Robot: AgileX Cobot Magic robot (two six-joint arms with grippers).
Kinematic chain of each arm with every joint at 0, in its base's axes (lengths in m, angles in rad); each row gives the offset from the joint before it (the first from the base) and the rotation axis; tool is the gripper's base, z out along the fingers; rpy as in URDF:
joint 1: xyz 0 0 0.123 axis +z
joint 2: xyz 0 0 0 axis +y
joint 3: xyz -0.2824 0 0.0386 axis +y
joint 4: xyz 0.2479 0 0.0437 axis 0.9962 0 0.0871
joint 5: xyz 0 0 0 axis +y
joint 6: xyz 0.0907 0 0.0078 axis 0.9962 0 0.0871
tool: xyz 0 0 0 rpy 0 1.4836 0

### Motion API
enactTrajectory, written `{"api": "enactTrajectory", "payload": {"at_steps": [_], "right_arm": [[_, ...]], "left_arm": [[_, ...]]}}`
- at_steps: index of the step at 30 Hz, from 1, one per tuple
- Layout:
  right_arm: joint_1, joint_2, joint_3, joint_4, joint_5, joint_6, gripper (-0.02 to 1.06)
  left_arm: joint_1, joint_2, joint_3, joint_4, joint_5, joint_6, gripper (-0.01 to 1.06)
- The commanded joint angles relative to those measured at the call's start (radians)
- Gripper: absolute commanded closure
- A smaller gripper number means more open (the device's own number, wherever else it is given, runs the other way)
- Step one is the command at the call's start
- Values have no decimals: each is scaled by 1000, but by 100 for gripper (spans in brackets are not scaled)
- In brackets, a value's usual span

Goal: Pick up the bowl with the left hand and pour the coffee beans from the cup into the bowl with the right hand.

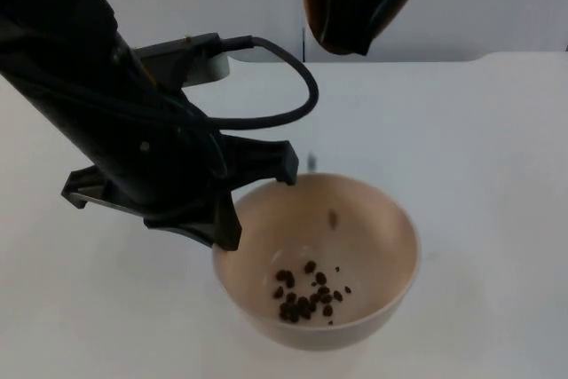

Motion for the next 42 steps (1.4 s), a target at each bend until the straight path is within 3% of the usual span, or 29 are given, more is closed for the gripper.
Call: {"api": "enactTrajectory", "payload": {"at_steps": [1, 18, 24, 42], "right_arm": [[6, -1, 1, -23, 4, -12, 105], [8, -1, 1, -25, 4, -81, 105], [27, -1, 1, -69, 4, -81, 105], [31, -1, 1, -61, 4, -81, 105]], "left_arm": [[-8, -3, 4, -14, -9, 1, 105], [-8, -3, 4, -16, -9, 1, 105], [-8, -3, 4, -16, -9, 1, 105], [-8, -3, 4, -16, -9, 1, 105]]}}
